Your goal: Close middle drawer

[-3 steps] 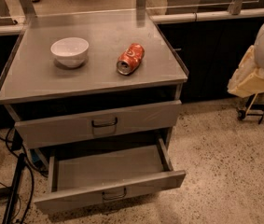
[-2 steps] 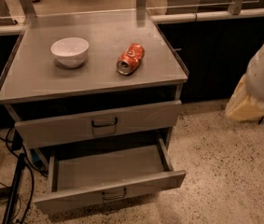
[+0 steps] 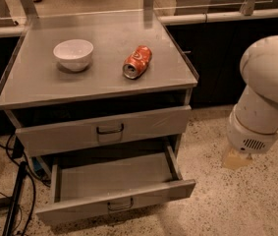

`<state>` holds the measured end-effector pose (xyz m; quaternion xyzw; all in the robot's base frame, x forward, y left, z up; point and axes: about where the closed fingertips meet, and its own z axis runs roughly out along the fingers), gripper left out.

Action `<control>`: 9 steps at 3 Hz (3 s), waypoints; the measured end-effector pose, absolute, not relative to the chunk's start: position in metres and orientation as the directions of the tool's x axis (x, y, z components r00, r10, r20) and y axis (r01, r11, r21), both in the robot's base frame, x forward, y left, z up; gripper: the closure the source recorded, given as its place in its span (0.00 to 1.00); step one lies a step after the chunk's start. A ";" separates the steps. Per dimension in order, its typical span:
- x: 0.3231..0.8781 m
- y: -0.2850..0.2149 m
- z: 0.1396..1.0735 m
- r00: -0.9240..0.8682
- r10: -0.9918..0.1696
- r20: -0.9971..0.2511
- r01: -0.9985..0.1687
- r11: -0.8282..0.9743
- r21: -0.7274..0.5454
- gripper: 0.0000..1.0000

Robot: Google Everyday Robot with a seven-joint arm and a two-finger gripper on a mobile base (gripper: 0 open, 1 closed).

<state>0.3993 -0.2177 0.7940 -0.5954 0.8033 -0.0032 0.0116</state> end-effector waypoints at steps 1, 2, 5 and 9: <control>0.398 -0.218 0.792 -0.292 -0.956 -0.012 -0.956 0.292 -0.015 1.00; 0.396 -0.216 0.756 -0.300 -0.953 0.039 -0.954 0.301 0.012 1.00; 0.406 -0.189 0.653 -0.315 -0.943 0.109 -0.941 0.326 0.095 1.00; 0.421 -0.171 0.545 -0.417 -0.905 0.083 -0.886 0.426 0.185 1.00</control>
Offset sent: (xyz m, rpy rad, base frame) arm -0.0076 0.0049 -0.0988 -0.1124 0.1174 -0.0294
